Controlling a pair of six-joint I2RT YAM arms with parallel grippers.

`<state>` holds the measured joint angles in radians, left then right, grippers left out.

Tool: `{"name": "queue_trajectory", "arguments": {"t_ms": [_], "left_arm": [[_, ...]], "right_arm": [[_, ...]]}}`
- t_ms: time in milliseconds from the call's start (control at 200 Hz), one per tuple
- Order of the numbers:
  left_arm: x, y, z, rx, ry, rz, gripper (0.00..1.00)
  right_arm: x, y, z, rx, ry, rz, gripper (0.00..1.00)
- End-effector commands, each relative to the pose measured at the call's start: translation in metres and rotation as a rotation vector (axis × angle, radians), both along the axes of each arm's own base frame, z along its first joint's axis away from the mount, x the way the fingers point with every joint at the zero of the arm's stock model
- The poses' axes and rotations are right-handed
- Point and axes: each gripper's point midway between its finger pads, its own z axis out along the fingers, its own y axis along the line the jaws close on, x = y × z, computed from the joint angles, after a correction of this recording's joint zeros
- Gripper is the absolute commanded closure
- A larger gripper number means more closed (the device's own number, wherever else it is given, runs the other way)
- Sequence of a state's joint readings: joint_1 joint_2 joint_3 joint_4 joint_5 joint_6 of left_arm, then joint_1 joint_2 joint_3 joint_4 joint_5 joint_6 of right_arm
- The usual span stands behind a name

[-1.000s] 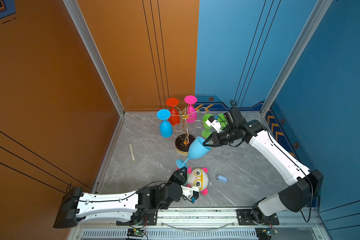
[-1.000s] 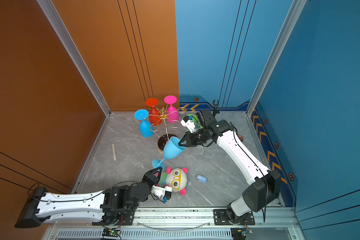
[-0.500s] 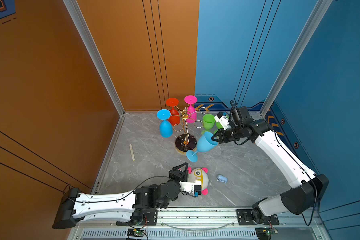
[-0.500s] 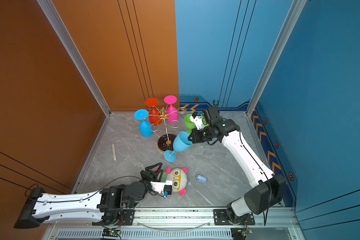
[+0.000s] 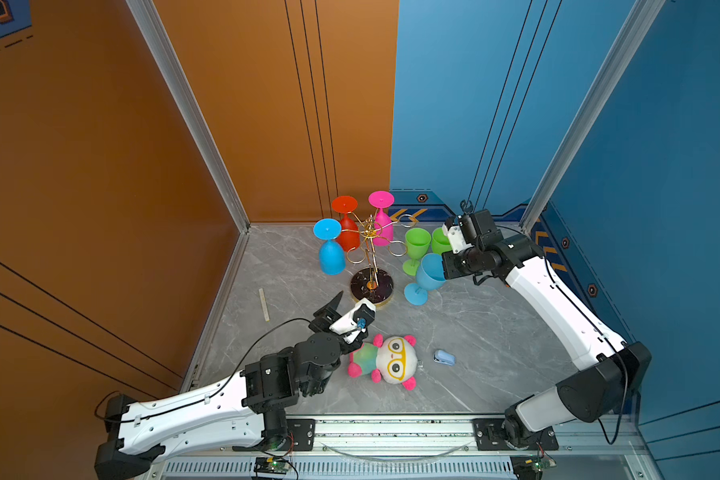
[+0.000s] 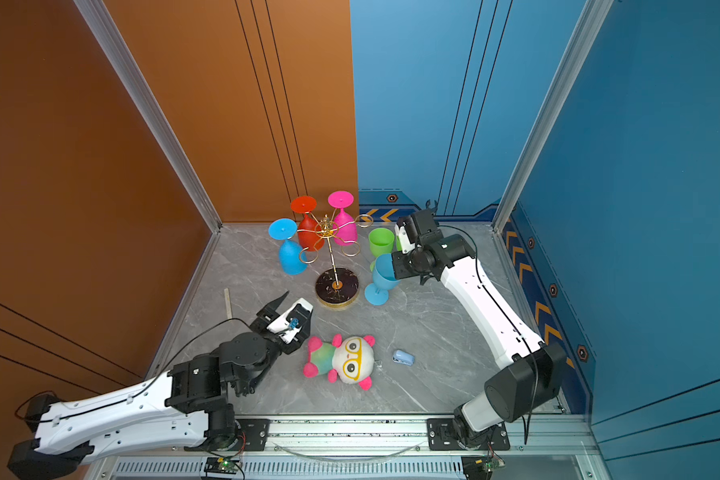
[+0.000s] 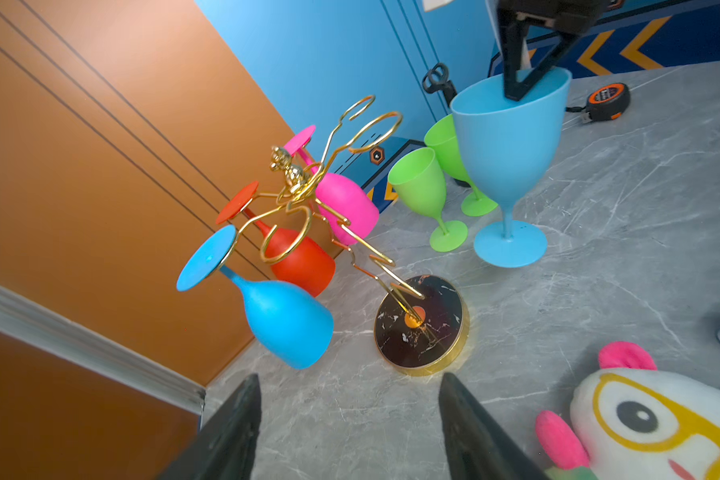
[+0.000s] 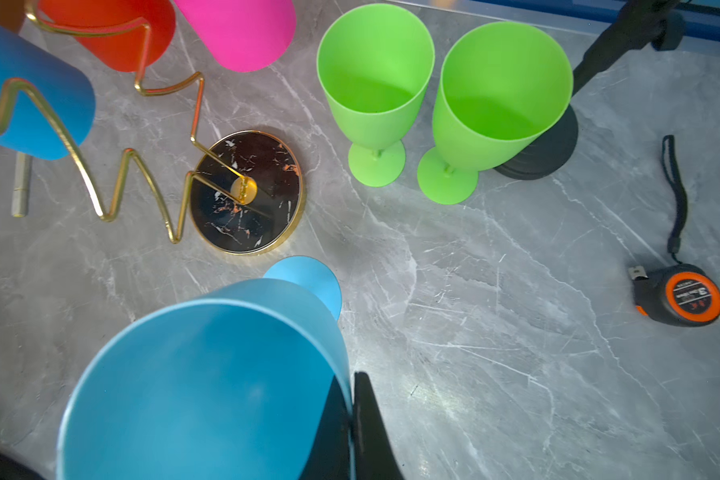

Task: Take the wine glass off the wine glass rack
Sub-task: 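Open the left gripper and withdraw it while the right gripper carries the glass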

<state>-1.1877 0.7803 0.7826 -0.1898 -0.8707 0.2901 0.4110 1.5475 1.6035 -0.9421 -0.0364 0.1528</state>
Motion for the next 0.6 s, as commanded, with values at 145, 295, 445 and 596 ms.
{"name": "queue_trajectory", "arguments": {"t_ms": [145, 295, 445, 596], "left_arm": [[0.006, 0.035, -0.011, -0.215, 0.159, 0.099, 0.31], [0.012, 0.055, -0.02, -0.279, 0.229, 0.161, 0.31], [0.017, 0.067, -0.032, -0.323, 0.311, 0.203, 0.3], [0.021, 0.077, -0.04, -0.385, 0.371, 0.236, 0.3]], "right_arm": [[0.034, -0.003, -0.012, -0.092, -0.021, -0.046, 1.0], [0.047, 0.003, -0.024, -0.102, -0.001, -0.045, 1.0], [0.058, 0.008, -0.034, -0.111, 0.014, -0.043, 1.0], [0.066, 0.011, -0.043, -0.119, 0.025, -0.045, 1.0]]}}
